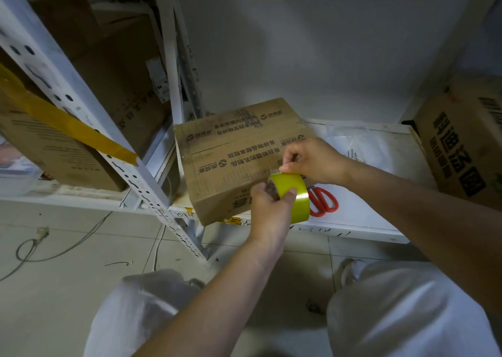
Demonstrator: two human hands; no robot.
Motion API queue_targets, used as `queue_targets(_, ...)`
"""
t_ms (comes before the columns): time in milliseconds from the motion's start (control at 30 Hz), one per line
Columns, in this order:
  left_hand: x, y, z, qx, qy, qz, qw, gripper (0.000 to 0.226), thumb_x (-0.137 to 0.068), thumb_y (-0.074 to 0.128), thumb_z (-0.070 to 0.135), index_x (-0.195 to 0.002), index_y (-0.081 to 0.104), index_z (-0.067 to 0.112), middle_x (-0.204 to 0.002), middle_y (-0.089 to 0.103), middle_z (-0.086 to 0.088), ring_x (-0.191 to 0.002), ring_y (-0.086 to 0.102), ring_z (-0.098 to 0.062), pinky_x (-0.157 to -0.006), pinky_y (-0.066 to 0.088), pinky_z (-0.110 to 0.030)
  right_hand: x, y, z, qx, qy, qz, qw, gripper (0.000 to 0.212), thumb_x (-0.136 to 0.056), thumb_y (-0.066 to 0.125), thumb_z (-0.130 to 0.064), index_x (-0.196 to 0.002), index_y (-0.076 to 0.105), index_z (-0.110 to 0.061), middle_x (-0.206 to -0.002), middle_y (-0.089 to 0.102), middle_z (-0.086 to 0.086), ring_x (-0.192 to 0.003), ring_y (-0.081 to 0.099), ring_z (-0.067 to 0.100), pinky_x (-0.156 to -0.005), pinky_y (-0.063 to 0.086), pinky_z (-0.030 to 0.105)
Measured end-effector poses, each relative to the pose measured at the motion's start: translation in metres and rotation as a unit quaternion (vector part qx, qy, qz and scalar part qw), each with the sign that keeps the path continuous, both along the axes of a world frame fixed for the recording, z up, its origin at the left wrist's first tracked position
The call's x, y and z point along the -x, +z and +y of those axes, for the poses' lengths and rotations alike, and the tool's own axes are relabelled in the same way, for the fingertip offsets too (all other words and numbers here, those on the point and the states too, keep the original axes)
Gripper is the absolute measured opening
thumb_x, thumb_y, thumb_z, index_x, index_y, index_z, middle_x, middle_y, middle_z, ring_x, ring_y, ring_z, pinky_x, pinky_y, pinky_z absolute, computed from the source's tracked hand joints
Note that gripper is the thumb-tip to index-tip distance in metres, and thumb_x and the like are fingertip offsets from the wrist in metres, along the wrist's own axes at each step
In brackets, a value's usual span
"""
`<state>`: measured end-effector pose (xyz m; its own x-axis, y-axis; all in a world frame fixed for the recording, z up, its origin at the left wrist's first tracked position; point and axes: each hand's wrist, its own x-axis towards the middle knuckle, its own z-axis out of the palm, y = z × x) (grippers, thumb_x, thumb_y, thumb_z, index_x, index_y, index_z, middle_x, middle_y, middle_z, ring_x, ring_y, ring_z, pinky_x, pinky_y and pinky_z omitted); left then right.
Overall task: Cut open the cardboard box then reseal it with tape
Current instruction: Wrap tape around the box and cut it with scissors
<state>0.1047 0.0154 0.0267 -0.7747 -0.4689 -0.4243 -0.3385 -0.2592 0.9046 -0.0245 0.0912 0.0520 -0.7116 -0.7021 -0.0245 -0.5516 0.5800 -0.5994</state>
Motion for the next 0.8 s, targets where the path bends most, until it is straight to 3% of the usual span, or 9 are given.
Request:
queue_targets(67, 0.001, -0.004, 0.001, 0.022, -0.025, -0.008, 0.999, 0.027, -0.094, 0.06, 0.021, -0.117, 0.055, 0.009, -0.103, 0.064, -0.007, -0.091, 0.06, -0.02, -0.07, 0.046, -0.027, 0.0, -0.003, 0.0, -0.019, 0.0, 0.028, 0.999, 0.014, -0.084, 0.07, -0.03, -0.073, 0.061, -0.029, -0.078, 0.062, -0.014, -0.078, 0.059, 0.006, -0.076, 0.053, 0.035)
queue_targets(167, 0.008, -0.006, 0.001, 0.043, -0.036, -0.02, 0.998, 0.016, -0.096, 0.056, 0.021, -0.105, 0.063, 0.01, -0.085, 0.058, -0.001, -0.076, 0.054, -0.016, -0.065, 0.042, -0.025, -0.004, -0.004, 0.0, -0.031, 0.02, 0.074, 0.997, 0.013, -0.086, 0.067, -0.031, -0.076, 0.06, -0.028, -0.08, 0.061, -0.013, -0.081, 0.059, 0.01, -0.073, 0.049, 0.031)
queue_targets(233, 0.016, -0.008, -0.001, 0.013, -0.01, -0.055, 0.998, 0.011, -0.095, 0.058, 0.021, -0.101, 0.062, 0.012, -0.087, 0.058, -0.002, -0.083, 0.057, -0.022, -0.075, 0.047, -0.028, -0.007, 0.0, -0.002, -0.012, 0.02, 0.084, 0.996, 0.013, -0.088, 0.066, -0.03, -0.077, 0.059, -0.027, -0.081, 0.061, -0.01, -0.08, 0.057, 0.011, -0.07, 0.047, 0.029)
queue_targets(333, 0.026, -0.012, -0.01, -0.058, 0.055, -0.105, 0.991, 0.015, -0.091, 0.063, 0.025, -0.098, 0.051, 0.019, -0.102, 0.062, -0.007, -0.099, 0.061, -0.03, -0.094, 0.051, -0.044, -0.004, 0.01, -0.009, 0.02, 0.012, 0.077, 0.997, 0.013, -0.088, 0.065, -0.031, -0.078, 0.058, -0.027, -0.081, 0.06, -0.01, -0.078, 0.055, 0.007, -0.067, 0.045, 0.024)
queue_targets(500, 0.039, -0.027, -0.009, -0.058, 0.047, -0.126, 0.989, 0.017, -0.087, 0.066, 0.03, -0.085, 0.053, 0.019, -0.104, 0.066, -0.01, -0.098, 0.064, -0.033, -0.093, 0.052, -0.048, 0.025, 0.003, -0.019, -0.046, 0.033, -0.019, 0.998, 0.016, -0.086, 0.067, -0.026, -0.074, 0.059, -0.029, -0.083, 0.062, -0.009, -0.083, 0.058, 0.011, -0.071, 0.042, 0.024)
queue_targets(633, 0.047, -0.031, -0.007, -0.104, 0.049, -0.131, 0.985, 0.029, -0.086, 0.068, 0.029, -0.11, 0.06, 0.014, -0.108, 0.067, -0.011, -0.099, 0.065, -0.034, -0.093, 0.051, -0.051, 0.04, -0.015, -0.035, -0.091, 0.042, -0.024, 0.995, 0.019, -0.084, 0.07, -0.031, -0.07, 0.057, -0.035, -0.085, 0.061, -0.013, -0.086, 0.057, 0.01, -0.075, 0.044, 0.028)
queue_targets(800, 0.057, -0.042, -0.017, -0.139, 0.062, -0.136, 0.979, 0.034, -0.085, 0.069, 0.03, -0.114, 0.06, 0.015, -0.107, 0.068, -0.011, -0.098, 0.066, -0.034, -0.092, 0.051, -0.053, 0.045, -0.021, -0.046, -0.098, 0.05, -0.022, 0.994, 0.019, -0.084, 0.07, -0.029, -0.071, 0.058, -0.033, -0.084, 0.061, -0.012, -0.086, 0.056, 0.009, -0.07, 0.04, 0.026)
